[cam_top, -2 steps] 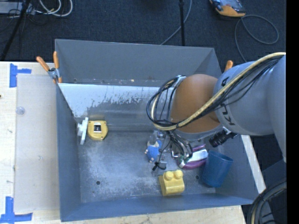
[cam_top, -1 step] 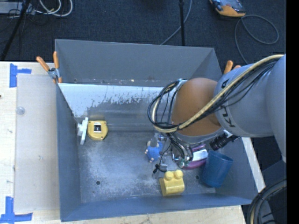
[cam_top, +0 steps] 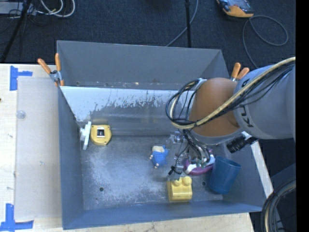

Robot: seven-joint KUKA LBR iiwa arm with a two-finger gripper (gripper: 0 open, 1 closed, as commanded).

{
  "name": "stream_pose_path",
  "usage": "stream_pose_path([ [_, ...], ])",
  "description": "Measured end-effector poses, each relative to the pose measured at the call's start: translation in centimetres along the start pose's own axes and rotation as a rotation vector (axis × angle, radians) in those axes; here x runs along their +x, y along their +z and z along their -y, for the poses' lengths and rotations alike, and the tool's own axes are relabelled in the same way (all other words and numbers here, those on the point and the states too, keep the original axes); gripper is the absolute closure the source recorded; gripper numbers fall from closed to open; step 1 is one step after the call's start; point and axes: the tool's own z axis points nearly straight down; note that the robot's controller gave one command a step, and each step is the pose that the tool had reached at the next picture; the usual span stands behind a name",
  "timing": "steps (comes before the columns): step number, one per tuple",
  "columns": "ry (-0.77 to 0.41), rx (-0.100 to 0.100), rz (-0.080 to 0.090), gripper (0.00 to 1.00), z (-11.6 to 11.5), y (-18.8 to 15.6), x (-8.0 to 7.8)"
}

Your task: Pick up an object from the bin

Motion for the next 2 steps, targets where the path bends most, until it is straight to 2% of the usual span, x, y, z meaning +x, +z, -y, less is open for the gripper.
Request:
stream_pose_path([
  [1, -0.063, 0.005, 0.001, 0.0, 1.9, 1.2, -2.0],
  [2, -0.182, 0.001, -0.001, 0.0, 0.3, 2.3, -2.0],
])
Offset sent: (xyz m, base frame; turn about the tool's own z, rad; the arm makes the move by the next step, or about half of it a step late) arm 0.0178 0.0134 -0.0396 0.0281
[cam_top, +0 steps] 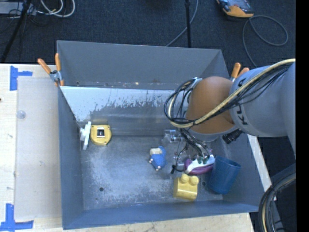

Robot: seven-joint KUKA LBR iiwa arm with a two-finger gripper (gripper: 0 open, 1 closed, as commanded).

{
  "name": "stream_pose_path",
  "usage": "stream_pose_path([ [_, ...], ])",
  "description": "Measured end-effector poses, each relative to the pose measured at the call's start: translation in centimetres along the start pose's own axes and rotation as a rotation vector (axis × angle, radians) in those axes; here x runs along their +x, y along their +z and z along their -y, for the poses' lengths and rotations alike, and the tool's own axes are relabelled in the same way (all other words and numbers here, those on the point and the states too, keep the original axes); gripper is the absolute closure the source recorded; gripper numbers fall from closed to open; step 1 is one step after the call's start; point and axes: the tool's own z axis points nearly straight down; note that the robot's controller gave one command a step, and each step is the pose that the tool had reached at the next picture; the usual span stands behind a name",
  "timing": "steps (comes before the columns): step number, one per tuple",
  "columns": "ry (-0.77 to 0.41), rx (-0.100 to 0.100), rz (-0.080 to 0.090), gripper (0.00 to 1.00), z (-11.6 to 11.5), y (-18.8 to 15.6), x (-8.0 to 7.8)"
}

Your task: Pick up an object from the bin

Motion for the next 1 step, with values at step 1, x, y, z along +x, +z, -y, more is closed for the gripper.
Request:
stream_pose_path([
  [1, 0.282, 0.004, 0.0, 1.0, -2.56, 1.89, 0.73],
])
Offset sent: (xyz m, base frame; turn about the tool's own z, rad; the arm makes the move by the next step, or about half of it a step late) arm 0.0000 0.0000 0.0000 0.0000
